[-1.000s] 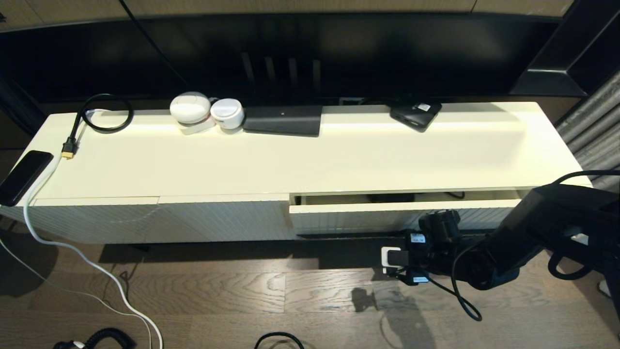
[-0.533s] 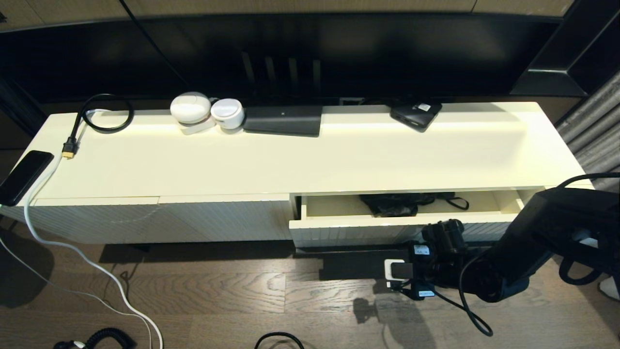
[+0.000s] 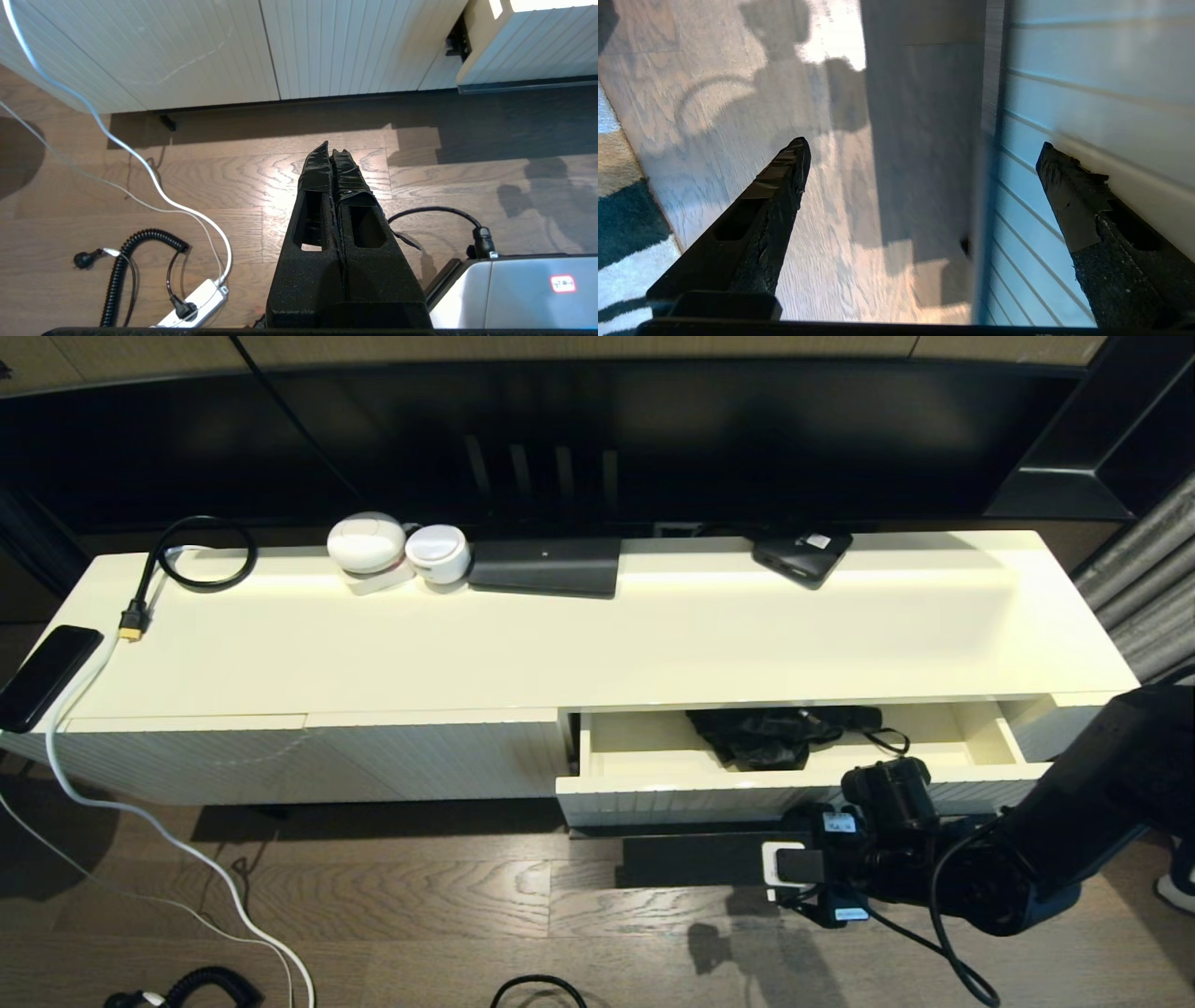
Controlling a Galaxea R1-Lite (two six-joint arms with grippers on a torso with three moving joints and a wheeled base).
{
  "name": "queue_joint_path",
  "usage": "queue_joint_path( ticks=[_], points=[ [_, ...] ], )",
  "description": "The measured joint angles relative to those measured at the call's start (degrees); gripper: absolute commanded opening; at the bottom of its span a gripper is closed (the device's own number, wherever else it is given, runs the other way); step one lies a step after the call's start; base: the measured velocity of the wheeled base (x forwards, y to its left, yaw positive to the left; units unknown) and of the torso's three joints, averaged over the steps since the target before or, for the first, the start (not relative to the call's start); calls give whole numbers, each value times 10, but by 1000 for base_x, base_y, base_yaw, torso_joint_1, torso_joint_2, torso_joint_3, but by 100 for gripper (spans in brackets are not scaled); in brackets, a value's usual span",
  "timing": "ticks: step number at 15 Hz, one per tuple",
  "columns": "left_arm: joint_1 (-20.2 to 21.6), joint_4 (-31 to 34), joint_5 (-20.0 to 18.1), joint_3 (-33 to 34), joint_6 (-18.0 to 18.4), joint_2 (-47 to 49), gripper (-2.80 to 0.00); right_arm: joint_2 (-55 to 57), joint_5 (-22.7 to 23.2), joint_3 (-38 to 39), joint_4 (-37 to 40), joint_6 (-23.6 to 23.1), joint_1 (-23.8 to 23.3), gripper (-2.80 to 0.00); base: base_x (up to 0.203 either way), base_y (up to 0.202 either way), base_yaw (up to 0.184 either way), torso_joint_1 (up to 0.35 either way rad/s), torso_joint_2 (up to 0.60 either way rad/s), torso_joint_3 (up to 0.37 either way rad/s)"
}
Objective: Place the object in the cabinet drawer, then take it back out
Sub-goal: Open the drawer
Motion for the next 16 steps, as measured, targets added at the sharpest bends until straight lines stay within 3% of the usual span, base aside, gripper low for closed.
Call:
queue_joint_path(
  ticks=[3, 4, 5, 10, 13, 16],
  points=[
    [0, 0, 0, 0, 0, 0, -280, -91, -4, 34, 36, 12, 2, 0, 0, 0, 0, 0, 0, 0],
    [0, 0, 0, 0, 0, 0, -280, -137, -5, 46, 65, 15, 3, -59, 0, 0, 0, 0, 0, 0],
    [0, 0, 0, 0, 0, 0, -280, -184, -6, 56, 98, 18, 3, -280, 0, 0, 0, 0, 0, 0],
    [0, 0, 0, 0, 0, 0, -280, -431, -27, 68, 345, 49, 4, -280, 0, 0, 0, 0, 0, 0],
    [0, 0, 0, 0, 0, 0, -280, -506, -68, 15, 481, 65, 2, -280, 0, 0, 0, 0, 0, 0],
    [0, 0, 0, 0, 0, 0, -280, -495, -77, -21, 485, 66, 0, -280, 0, 0, 0, 0, 0, 0]
  ],
)
